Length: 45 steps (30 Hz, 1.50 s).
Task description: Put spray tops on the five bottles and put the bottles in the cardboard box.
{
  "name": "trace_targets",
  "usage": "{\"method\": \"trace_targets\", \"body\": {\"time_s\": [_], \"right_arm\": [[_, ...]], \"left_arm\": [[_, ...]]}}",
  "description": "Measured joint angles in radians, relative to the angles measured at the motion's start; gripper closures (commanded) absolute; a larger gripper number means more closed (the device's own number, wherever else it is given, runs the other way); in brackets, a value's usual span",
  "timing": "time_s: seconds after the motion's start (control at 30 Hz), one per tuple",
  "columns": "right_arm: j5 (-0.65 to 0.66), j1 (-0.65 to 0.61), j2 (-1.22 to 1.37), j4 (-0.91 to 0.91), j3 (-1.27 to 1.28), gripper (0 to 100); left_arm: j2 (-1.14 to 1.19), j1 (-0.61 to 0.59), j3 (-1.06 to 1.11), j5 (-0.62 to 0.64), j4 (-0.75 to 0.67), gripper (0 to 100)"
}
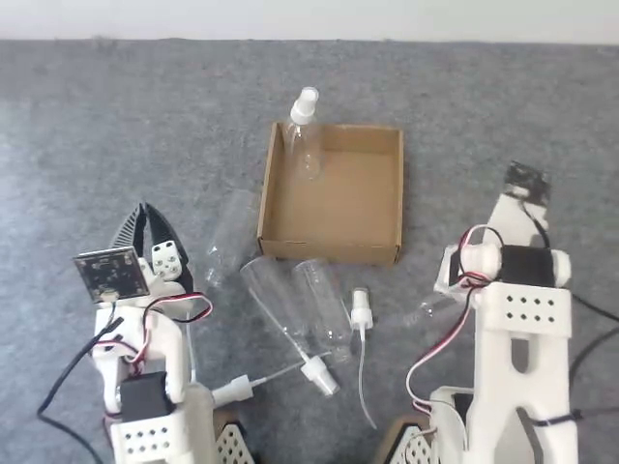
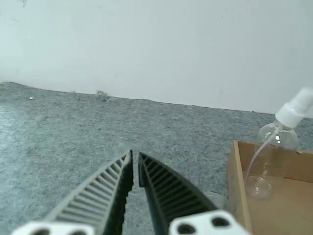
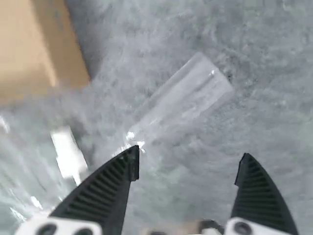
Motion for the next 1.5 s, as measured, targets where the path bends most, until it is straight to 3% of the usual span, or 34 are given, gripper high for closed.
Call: {"method": "trace_targets", "body": {"time_s": [0.27,0.73,1.0,1.37,1.5], "right_arm": [[0.242,0.0,0.0,0.049,-0.029,71.8],[0.801,-0.031,0.0,0.049,-0.029,71.6],[0.985,-0.14,0.0,0.049,-0.029,71.6],[1.393,-0.17,0.0,0.049,0.124,71.4],[1.475,-0.17,0.0,0.049,0.133,71.4]], "left_arm": [[0.0,0.0,0.0,0.0,0.0,98],[0.0,0.0,0.0,0.0,0.0,98],[0.0,0.0,0.0,0.0,0.0,98],[0.0,0.0,0.0,0.0,0.0,98],[0.0,0.0,0.0,0.0,0.0,98]]}}
